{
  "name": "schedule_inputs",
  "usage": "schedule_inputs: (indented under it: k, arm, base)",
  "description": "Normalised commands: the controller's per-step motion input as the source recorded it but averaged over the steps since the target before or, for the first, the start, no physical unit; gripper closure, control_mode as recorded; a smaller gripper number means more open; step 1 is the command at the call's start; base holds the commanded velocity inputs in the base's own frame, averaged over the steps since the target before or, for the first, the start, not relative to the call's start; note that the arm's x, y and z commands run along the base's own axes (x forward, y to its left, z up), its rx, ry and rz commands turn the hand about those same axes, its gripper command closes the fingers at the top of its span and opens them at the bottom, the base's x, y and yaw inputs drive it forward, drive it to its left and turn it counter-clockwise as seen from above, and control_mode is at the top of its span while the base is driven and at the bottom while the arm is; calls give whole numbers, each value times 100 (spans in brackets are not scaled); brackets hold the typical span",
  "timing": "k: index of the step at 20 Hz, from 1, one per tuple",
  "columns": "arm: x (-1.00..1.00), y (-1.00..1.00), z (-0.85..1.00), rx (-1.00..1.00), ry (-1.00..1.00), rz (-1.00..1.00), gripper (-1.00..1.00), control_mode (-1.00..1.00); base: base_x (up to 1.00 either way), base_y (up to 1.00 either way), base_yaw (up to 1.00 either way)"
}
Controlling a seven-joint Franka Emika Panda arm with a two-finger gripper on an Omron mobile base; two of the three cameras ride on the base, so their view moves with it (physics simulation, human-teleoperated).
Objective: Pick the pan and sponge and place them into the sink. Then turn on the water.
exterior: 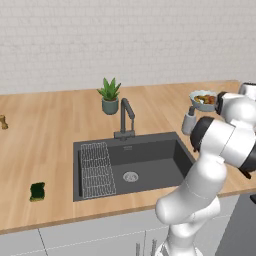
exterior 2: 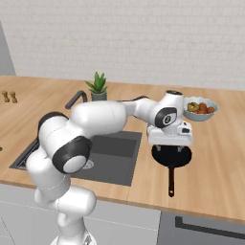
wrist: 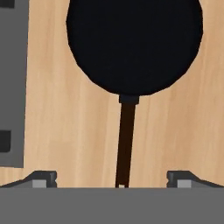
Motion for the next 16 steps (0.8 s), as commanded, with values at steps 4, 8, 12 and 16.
schedule_inputs:
  k: [4,8,12,16]
  arm:
    - [0,0,-49,0,3,0,-100,-100]
    - [0,-2,-33,0,1,0,-100,-100]
    - [0,0,-42,2,0,0,-100,-100]
    - [0,-1,-40,3,0,0,-100,-100]
  base:
    - [0,0,0]
    - [0,0,0]
    - [0,0,0]
    - [0,0,0]
